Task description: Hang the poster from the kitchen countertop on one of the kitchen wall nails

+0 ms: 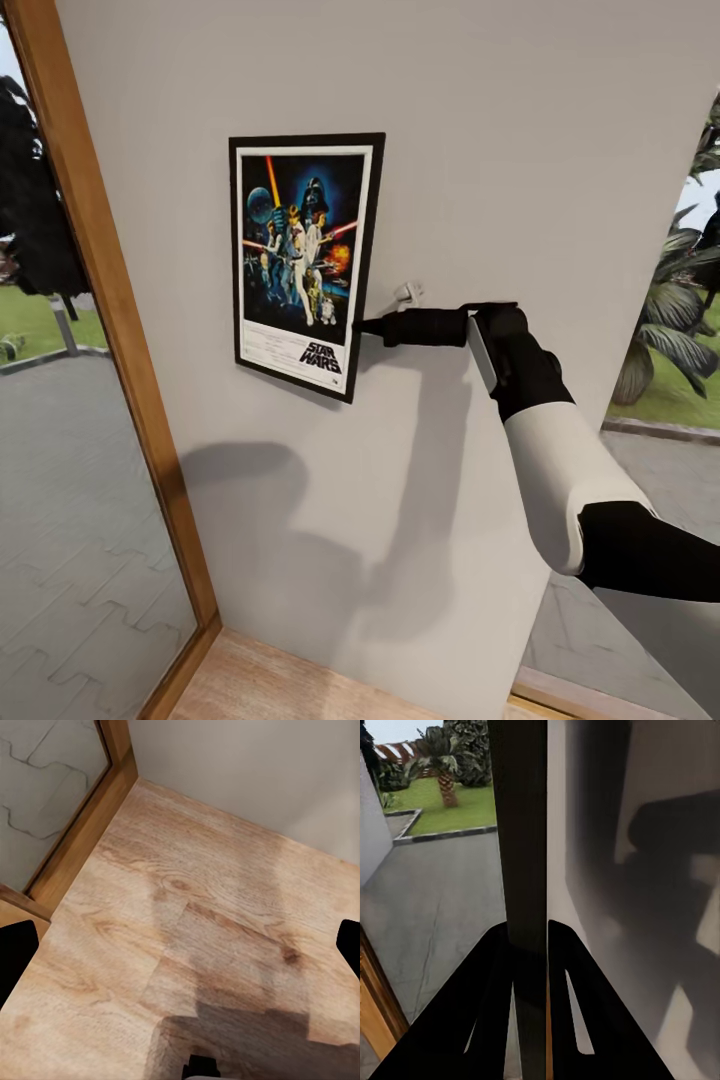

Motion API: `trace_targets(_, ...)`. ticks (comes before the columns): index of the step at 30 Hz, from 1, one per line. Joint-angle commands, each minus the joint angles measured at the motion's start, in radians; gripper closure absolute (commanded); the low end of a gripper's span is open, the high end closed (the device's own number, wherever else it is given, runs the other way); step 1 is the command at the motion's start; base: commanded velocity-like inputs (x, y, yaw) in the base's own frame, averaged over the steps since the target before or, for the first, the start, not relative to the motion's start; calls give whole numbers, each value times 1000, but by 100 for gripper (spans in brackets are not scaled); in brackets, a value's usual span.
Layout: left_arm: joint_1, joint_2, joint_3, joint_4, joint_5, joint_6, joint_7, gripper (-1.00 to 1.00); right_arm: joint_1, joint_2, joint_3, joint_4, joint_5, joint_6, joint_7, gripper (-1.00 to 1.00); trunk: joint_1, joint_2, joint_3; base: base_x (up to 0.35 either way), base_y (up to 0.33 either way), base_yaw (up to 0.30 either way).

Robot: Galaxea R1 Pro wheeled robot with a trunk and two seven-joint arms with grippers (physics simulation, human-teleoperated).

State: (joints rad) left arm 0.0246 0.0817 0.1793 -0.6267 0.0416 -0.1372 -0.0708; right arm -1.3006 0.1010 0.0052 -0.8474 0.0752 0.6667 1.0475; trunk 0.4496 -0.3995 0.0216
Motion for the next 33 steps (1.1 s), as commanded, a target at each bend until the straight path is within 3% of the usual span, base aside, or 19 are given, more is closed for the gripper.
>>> trace_targets(1, 0, 0, 3, -1, 4, -1, -7, -100, -1, 1, -2, -1, 6, 7, 6, 100, 0, -1, 0, 0, 0, 0)
trace_targets(33, 0, 0, 3, -1, 4, -1, -7, -100, -2, 2, -4, 4, 7, 7, -21, 100, 0, -1, 0, 0, 0, 0)
